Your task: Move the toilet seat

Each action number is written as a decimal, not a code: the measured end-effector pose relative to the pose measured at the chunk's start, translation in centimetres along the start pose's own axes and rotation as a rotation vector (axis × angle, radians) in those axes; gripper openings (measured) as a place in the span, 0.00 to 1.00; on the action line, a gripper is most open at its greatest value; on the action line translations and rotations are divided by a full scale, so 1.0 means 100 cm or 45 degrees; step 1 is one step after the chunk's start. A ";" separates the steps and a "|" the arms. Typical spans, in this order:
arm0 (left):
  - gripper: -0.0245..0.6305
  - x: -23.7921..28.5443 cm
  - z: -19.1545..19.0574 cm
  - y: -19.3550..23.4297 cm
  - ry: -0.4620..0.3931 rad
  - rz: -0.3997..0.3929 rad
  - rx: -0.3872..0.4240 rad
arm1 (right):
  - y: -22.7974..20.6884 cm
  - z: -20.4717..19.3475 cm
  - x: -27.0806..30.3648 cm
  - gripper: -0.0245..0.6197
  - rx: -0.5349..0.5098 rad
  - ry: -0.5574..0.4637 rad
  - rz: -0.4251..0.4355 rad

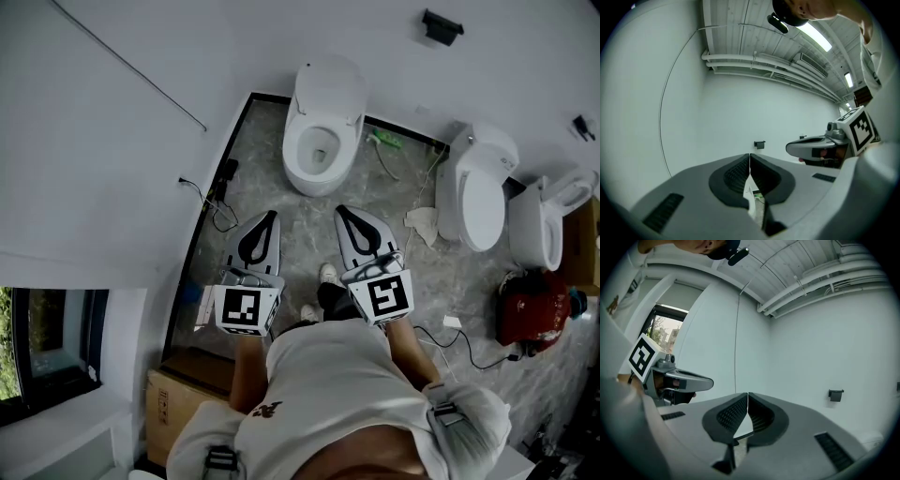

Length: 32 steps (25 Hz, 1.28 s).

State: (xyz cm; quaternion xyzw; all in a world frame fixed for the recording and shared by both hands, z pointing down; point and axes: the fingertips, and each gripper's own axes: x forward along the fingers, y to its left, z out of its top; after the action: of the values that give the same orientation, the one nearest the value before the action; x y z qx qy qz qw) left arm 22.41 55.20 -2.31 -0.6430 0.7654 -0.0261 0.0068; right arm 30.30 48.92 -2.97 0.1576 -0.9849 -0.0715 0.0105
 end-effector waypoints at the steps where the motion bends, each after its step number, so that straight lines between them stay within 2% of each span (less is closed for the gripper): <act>1: 0.07 0.007 0.001 0.002 0.001 0.005 0.002 | -0.005 0.000 0.005 0.07 0.003 -0.005 0.006; 18: 0.07 0.130 0.005 0.022 0.033 0.093 0.027 | -0.101 -0.011 0.089 0.07 0.018 -0.029 0.110; 26: 0.07 0.172 0.007 0.040 0.045 0.083 0.045 | -0.132 -0.018 0.126 0.07 0.041 -0.010 0.081; 32: 0.07 0.198 0.002 0.071 0.042 0.020 0.041 | -0.143 -0.027 0.161 0.07 0.039 0.034 0.004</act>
State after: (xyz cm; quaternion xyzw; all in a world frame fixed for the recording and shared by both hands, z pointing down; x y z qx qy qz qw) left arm 12.05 36.94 -2.35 -0.6363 0.7699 -0.0490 0.0049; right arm 19.50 30.09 -2.36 0.1570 -0.9859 -0.0544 0.0214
